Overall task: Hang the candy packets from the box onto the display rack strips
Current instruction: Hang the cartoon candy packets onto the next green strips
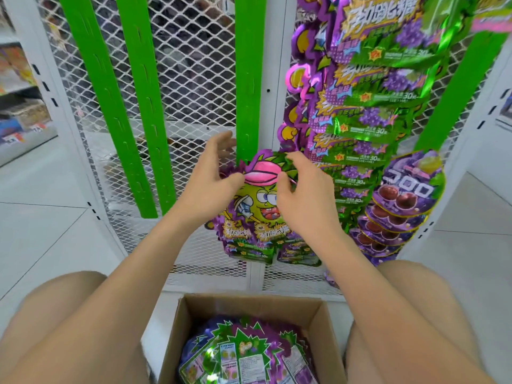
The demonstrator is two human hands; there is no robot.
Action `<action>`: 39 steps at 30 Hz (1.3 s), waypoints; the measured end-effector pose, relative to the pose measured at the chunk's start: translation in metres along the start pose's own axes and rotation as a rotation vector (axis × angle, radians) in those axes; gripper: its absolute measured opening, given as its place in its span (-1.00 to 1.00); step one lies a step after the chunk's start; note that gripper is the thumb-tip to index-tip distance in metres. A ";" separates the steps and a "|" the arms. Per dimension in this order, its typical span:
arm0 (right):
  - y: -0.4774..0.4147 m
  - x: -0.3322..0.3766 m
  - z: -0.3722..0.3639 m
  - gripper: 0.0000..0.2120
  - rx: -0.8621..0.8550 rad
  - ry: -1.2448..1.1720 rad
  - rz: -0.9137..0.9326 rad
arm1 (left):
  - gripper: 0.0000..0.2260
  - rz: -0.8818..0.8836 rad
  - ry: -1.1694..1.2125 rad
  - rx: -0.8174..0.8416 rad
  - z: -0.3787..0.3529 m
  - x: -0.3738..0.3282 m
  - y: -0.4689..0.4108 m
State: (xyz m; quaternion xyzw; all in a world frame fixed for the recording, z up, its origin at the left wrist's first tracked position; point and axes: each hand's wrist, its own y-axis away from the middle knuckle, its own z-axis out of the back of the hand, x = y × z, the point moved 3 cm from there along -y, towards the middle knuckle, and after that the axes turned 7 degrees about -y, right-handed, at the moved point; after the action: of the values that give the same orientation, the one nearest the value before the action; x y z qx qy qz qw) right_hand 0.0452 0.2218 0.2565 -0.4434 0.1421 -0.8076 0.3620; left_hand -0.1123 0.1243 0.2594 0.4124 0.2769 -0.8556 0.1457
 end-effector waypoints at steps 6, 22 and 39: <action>-0.023 0.016 -0.005 -0.59 -0.032 -0.015 -0.027 | -0.68 0.008 0.122 -0.049 0.013 -0.013 -0.014; -0.015 0.050 -0.002 -0.56 -0.208 -0.238 -0.052 | -0.75 0.029 0.235 0.077 0.035 -0.019 -0.002; 0.014 0.017 -0.006 -0.77 -0.187 -0.098 -0.026 | -0.92 -0.211 -0.145 -0.147 0.025 -0.001 0.011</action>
State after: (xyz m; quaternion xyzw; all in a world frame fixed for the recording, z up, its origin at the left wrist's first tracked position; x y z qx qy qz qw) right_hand 0.0402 0.1995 0.2559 -0.5161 0.1933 -0.7727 0.3151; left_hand -0.1221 0.1008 0.2690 0.3063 0.3696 -0.8710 0.1045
